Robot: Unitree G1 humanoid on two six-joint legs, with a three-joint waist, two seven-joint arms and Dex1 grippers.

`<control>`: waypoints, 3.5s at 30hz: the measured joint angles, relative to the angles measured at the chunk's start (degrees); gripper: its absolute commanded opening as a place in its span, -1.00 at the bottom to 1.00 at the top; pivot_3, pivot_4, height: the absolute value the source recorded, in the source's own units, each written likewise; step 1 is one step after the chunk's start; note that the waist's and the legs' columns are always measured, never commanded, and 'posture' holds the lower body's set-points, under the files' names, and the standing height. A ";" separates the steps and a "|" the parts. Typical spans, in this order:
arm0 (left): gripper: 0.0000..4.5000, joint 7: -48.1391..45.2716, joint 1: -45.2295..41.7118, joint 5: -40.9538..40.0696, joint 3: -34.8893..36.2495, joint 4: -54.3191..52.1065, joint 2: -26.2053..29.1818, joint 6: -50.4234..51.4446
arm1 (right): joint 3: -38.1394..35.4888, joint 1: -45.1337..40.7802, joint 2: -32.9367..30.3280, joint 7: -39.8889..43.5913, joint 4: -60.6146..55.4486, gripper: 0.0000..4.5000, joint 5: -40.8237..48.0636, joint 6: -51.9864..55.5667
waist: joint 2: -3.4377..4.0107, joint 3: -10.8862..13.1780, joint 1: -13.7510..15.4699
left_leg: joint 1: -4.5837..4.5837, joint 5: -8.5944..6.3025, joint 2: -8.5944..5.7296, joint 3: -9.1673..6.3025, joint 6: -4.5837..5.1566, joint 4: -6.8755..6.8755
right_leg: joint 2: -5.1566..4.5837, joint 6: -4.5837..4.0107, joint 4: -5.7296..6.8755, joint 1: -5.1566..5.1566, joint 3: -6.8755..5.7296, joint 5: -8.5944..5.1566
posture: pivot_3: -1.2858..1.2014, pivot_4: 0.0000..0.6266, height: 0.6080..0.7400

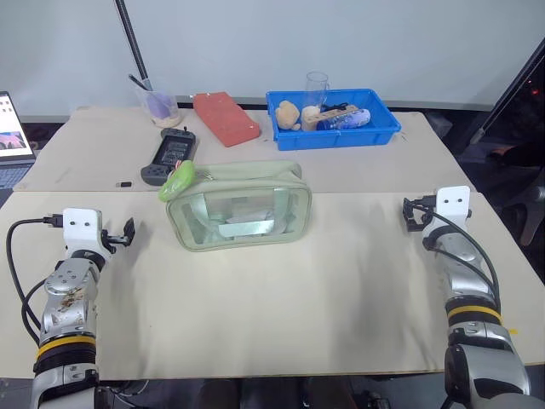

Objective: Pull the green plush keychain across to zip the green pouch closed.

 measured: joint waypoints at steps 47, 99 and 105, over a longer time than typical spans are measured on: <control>-0.97 -51.11 -32.07 6.18 -38.44 -26.81 20.03 3.89 | 8.05 -10.05 -15.21 37.52 -64.58 1.00 36.10 51.65 | 0.19 0.18 2.14 | -0.47 -0.20 0.04 -0.12 0.23 0.13 | 0.14 0.06 -0.34 -0.17 -0.08 -0.15 | 0.03 -0.52 1.00; 1.00 -52.85 -31.67 -28.59 -23.14 -42.67 19.41 35.85 | 20.21 -1.63 -15.75 47.21 -59.36 -0.99 20.94 38.91 | 0.18 0.18 1.71 | -0.36 -0.19 0.04 -0.26 0.24 0.55 | 0.19 0.24 0.20 -0.11 -0.09 -0.27 | 0.03 -0.52 1.00; 1.00 -43.10 -26.24 -27.83 -12.71 -30.96 19.61 38.65 | 20.67 -1.86 -15.67 48.35 -58.14 -0.99 19.76 37.23 | 0.19 0.18 1.47 | -0.27 -0.19 0.07 -0.24 0.24 0.54 | 0.21 0.27 0.26 -0.11 -0.08 -0.33 | 0.03 -0.52 1.00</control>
